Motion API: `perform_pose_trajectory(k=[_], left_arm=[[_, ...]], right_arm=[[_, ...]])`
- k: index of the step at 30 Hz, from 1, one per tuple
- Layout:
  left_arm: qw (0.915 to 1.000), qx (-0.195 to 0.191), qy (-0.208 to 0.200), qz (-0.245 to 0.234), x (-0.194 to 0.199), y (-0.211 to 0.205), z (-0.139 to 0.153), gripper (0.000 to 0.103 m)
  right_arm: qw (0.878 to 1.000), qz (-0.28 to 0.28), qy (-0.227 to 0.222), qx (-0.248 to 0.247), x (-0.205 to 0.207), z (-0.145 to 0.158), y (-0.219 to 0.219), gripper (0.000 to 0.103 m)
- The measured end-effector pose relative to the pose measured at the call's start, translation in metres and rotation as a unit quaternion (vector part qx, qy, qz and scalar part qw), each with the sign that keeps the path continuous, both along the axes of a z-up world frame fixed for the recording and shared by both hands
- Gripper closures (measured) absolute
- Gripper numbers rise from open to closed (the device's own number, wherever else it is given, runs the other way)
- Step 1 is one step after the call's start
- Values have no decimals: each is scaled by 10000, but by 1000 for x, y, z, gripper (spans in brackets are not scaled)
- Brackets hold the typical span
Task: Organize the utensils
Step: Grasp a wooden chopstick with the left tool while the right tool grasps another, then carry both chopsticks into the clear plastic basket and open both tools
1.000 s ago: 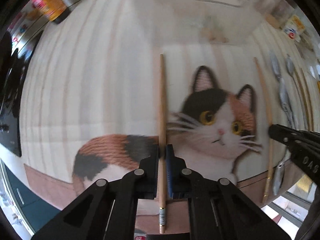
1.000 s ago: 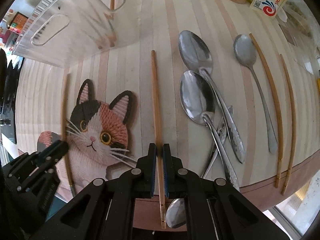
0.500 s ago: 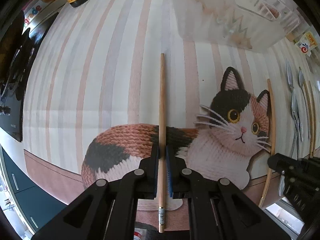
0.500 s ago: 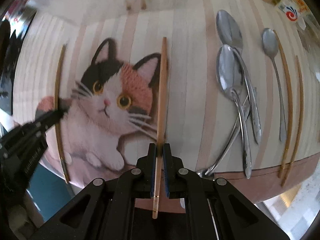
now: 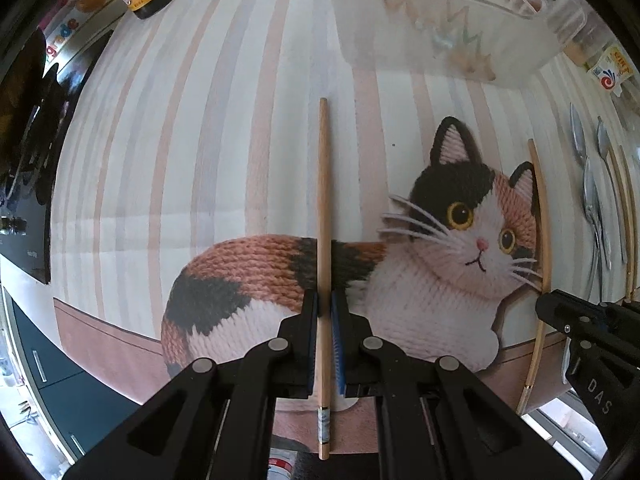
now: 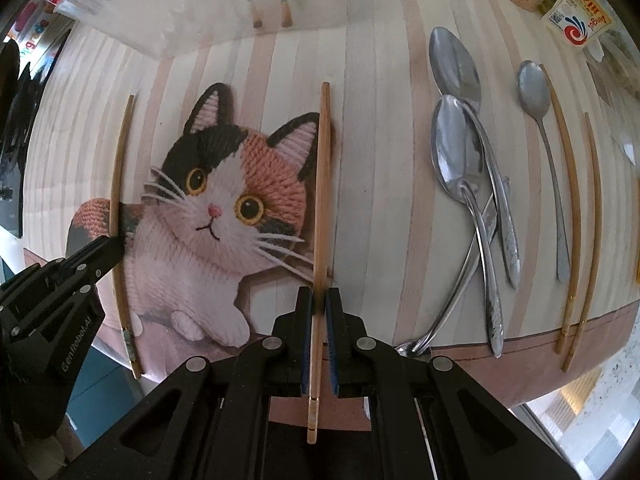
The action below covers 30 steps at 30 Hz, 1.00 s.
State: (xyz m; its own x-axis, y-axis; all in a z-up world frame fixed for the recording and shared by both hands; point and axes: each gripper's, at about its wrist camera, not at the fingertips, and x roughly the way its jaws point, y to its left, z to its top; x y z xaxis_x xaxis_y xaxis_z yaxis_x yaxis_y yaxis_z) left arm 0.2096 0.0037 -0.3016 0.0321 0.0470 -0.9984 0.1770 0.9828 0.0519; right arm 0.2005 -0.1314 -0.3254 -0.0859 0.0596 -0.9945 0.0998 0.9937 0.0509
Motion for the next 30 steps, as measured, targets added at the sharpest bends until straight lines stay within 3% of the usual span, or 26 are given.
perform_pose_trajectory(k=[9,16,23,30], left_arm=[[9998,130,-53,-121,-5,-17,-6,99],[9997,43,-199,-101,-12,-18,6,99],[9986,-18,-527,2,-17,-17,37,99],[9951,-112,-962,186,-20,-8,91,99]], right_arm=[[9998,92,-22,-157,4,2,2,95],[9996,-163,-139,156,-6,9,-7,96],[9983,-172,-372,404,-12,37,-12,96],[9954,-114,-697,641,-12,76,-13,96]])
